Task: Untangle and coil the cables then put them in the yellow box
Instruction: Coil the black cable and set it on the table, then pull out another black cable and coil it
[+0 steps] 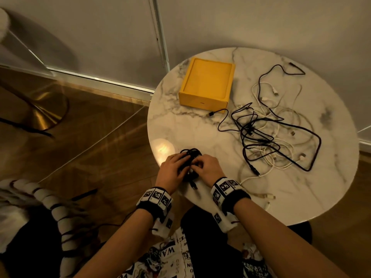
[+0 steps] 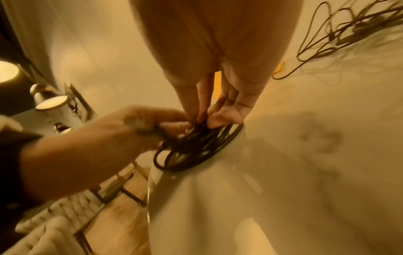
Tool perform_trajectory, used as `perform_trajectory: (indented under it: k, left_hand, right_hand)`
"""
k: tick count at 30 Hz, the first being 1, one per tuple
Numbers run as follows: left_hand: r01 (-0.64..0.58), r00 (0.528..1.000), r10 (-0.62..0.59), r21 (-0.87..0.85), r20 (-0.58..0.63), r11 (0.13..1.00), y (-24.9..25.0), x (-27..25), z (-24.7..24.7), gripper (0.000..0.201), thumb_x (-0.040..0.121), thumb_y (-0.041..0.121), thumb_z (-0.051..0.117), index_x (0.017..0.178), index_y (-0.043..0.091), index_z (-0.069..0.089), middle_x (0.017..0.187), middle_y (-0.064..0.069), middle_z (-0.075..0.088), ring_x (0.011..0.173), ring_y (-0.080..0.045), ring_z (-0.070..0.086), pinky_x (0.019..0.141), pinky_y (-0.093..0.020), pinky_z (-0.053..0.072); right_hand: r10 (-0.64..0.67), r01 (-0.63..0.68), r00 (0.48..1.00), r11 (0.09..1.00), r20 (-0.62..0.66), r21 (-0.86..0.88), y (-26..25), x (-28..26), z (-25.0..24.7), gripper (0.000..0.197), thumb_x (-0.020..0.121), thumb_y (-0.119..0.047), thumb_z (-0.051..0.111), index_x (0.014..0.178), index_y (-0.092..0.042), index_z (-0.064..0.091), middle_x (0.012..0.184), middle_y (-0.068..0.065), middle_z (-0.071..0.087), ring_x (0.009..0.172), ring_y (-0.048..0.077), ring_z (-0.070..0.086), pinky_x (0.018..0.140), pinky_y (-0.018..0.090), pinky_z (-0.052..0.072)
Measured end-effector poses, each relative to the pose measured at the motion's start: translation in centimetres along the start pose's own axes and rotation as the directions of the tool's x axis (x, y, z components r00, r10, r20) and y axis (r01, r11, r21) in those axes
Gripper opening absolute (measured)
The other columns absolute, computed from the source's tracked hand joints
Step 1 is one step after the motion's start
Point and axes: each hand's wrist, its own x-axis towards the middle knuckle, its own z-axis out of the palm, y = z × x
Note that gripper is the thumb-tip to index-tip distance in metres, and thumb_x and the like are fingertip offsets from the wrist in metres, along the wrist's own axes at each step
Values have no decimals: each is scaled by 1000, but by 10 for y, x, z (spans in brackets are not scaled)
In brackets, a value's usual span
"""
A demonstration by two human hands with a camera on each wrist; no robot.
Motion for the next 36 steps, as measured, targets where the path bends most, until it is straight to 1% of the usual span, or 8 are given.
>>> perform_trajectory:
  k: [6,13,18,22,26,29,33,36]
  left_hand:
    - [20,1000,-20,-15,16,1000,9,7,-10,39,93,30,59,132,24,57,140,1,50,127,-20,43,109,-38,34]
    - [-71,997,70,28,26,997,23,13,-12,36,89,36,53,121,24,65,136,2,53,124,-20,46,106,-38,35]
    - [-142,988,143,-14,56,990,56,32,-13,17,91,15,62,103,24,69,113,7,65,104,-15,58,94,-30,44]
    - [-71,970,119,-223,211,972,103,62,-3,21,88,6,60,95,24,69,85,7,73,75,-10,67,78,-33,56]
    - [121,941,-45,-209,335,970,144,101,31,22,88,20,66,109,15,67,100,-8,72,90,-21,67,90,-35,51]
    - [252,882,-160,-157,444,955,160,127,51,32,85,34,69,108,12,65,106,-11,69,101,-27,64,88,-38,49]
    - [55,831,-87,75,549,996,169,133,52,21,87,34,68,95,15,67,81,-1,61,79,-18,59,59,-18,42]
    - [160,806,-9,-202,592,966,178,129,46,21,95,19,58,76,11,63,66,-5,58,57,-16,59,57,-22,45]
  right_hand:
    - [196,-130,976,875,-95,466,11,-11,-33,9,86,-7,64,84,-13,70,65,1,63,53,14,57,57,22,49]
    - [255,-155,965,750,-65,643,38,-35,-70,11,90,2,55,87,-3,65,66,6,60,41,2,54,42,13,40]
    - [349,-173,925,737,-149,653,76,-61,-99,15,87,4,54,89,-5,65,64,7,62,40,6,54,47,19,43]
    - [378,-273,915,839,-144,470,105,-77,-106,36,85,-2,57,117,-18,56,79,12,67,53,16,58,57,26,48]
    - [298,-285,954,894,17,345,105,-85,-98,35,86,-14,62,121,-15,60,92,12,69,63,17,64,61,33,57]
    - [266,-285,958,874,103,395,100,-86,-99,44,84,0,54,126,-14,58,73,8,67,47,5,59,54,23,53]
    - [195,-255,963,879,183,403,98,-85,-101,51,84,3,51,133,-10,52,68,3,65,45,2,58,52,17,48]
    - [184,-255,962,865,200,432,99,-84,-108,43,86,3,50,126,-10,57,79,8,67,49,2,60,46,16,40]
